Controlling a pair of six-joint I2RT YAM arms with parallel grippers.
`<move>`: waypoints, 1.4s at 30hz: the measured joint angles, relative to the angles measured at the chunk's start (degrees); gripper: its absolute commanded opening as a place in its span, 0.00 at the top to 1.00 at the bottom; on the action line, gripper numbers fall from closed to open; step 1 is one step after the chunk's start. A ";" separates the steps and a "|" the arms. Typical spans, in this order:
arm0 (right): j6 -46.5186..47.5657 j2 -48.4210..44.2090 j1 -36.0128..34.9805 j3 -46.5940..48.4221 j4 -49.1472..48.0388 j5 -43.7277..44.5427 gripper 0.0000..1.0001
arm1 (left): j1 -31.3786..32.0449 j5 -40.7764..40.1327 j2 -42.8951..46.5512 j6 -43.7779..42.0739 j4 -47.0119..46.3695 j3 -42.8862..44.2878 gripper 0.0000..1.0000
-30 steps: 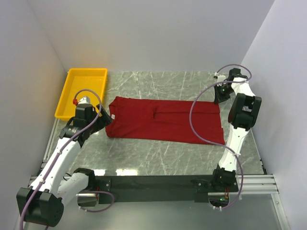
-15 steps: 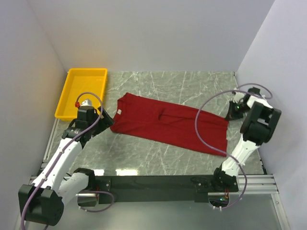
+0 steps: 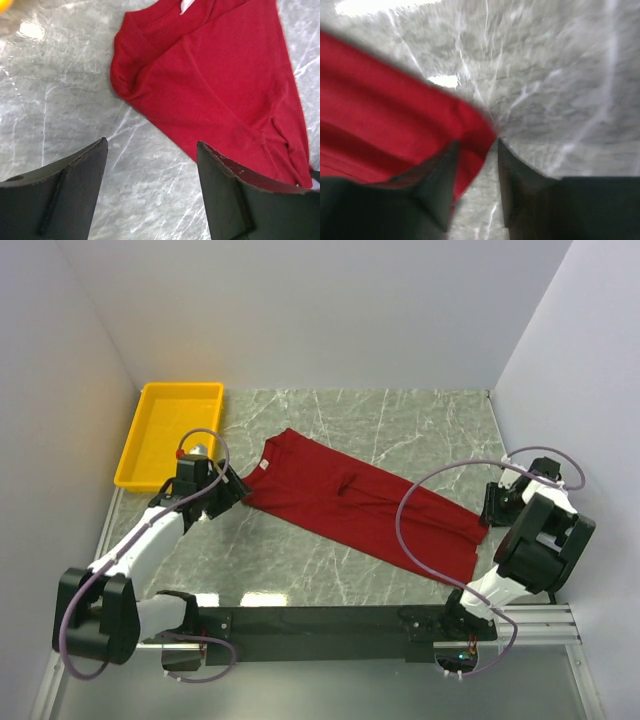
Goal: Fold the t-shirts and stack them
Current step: Fold the tshirt
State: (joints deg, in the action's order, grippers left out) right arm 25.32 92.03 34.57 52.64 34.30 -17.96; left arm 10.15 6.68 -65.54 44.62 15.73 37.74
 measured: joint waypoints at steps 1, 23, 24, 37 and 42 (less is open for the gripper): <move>0.76 -0.87 0.09 0.09 0.04 0.11 0.46 | 0.00 0.24 -1.18 0.07 -0.52 0.02 0.24; 1.73 27.67 -39.19 51.76 12.28 -19.32 0.37 | 4.11 -7.56 -8.72 -1.20 2.05 6.25 0.50; 1.20 29.03 -40.61 53.37 12.48 -19.85 0.37 | 4.24 -8.33 -8.90 -1.92 2.25 6.25 0.51; -3.91 32.24 -45.00 52.94 11.08 -22.71 0.37 | 10.16 -16.13 -19.34 -24.39 6.38 17.90 0.66; -4.94 32.22 -44.92 49.96 10.64 -22.67 0.37 | 11.21 -17.09 -24.00 -33.27 9.29 21.44 0.67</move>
State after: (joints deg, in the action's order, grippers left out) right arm 20.38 124.25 -10.35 102.61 44.95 -40.62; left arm 21.37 -10.41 -89.54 11.35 25.02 59.18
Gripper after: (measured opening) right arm 0.626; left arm 0.338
